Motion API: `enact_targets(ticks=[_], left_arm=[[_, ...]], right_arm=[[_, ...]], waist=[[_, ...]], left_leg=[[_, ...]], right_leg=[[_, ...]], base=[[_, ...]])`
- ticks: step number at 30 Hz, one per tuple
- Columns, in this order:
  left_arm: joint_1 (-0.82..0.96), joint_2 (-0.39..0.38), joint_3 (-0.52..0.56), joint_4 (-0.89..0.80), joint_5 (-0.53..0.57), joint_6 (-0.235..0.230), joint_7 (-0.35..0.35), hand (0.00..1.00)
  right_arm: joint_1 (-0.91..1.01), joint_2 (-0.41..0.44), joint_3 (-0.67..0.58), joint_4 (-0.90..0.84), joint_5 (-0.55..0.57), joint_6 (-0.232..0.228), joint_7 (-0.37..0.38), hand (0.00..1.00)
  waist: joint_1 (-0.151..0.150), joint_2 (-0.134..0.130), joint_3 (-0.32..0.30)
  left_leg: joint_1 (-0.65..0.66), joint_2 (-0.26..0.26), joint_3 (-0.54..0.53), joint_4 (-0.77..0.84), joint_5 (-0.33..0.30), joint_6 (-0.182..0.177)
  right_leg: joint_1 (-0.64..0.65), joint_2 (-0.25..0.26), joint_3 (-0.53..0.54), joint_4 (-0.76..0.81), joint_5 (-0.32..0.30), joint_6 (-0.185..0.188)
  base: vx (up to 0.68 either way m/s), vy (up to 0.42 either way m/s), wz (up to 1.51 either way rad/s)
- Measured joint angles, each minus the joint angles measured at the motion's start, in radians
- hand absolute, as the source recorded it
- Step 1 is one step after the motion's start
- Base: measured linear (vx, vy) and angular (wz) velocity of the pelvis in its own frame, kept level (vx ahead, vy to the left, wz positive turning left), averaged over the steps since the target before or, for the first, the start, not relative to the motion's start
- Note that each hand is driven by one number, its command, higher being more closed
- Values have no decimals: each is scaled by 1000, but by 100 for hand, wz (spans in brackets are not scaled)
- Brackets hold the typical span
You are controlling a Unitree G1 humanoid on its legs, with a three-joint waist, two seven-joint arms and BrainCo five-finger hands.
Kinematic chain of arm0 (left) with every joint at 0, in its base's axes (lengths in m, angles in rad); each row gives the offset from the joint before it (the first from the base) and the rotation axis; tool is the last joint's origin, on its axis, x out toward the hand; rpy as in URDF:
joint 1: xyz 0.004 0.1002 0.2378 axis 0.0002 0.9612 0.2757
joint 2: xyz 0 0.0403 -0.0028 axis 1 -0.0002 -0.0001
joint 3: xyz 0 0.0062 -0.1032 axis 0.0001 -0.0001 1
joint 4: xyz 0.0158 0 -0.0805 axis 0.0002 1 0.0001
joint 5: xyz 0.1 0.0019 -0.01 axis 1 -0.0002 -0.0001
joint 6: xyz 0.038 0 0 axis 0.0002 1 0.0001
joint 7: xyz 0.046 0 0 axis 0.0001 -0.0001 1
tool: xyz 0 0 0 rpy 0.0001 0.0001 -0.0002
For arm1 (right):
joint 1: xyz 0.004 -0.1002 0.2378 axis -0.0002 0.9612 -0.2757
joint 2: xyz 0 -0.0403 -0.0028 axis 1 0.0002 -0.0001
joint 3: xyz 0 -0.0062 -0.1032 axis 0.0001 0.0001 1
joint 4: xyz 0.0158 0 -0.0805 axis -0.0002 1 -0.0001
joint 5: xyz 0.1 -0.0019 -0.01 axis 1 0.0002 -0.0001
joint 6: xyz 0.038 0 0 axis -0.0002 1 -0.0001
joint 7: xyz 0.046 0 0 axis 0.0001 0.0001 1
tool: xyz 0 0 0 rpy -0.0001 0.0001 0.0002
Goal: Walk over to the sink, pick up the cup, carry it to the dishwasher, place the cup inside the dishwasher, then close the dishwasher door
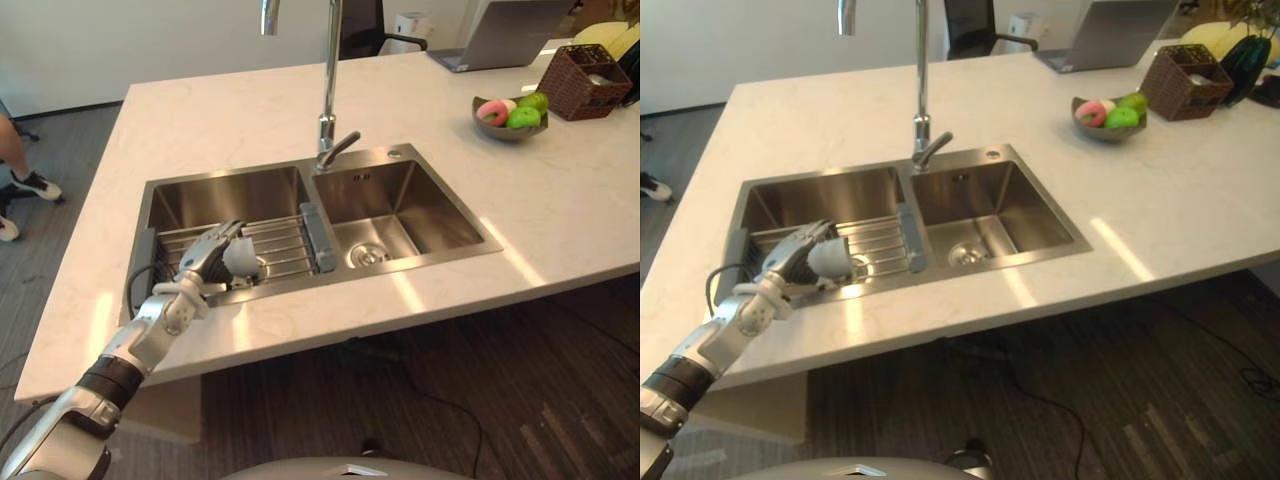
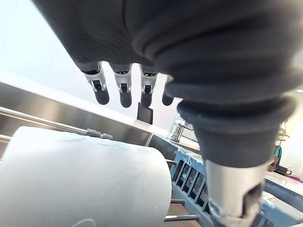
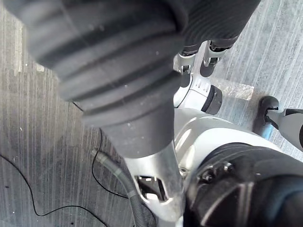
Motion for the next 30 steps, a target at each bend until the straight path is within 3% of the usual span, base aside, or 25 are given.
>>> enact_targets(ticks=[6,12,15,21,30], left_arm=[[0,-1,0,-1,40,2,17,0],[0,-28,14,65,120,54,9,0],[-5,-34,31,93,139,77,-58,0],[-36,-35,19,128,175,107,-114,0],[-89,-33,7,201,176,72,-183,0]], right_arm=[[0,3,16,5,3,-29,-16,0],[-18,5,38,31,4,-30,-42,0],[-19,5,45,31,8,-29,-56,0],[-20,5,65,31,37,-21,-82,0],[-21,5,66,31,43,-21,-85,0]], waist=[[-2,-1,1],[-2,-3,2],[-5,-3,2],[-9,-3,2],[-19,-1,3]], left_leg=[[-5,0,-5,-1,0,0],[-6,0,-5,0,0,0],[-6,0,-4,0,0,0],[-5,0,-2,0,0,0],[-4,0,3,0,1,-1]], right_leg=[[-2,-1,-20,0,0,1],[-2,-1,-22,0,1,2],[-3,-1,-22,-3,1,2],[-3,-1,-20,-5,2,3],[-3,-1,-17,-6,5,3]], base=[[-2,-1,2],[0,0,0],[0,0,0],[0,0,0],[-15,-1,-1]])
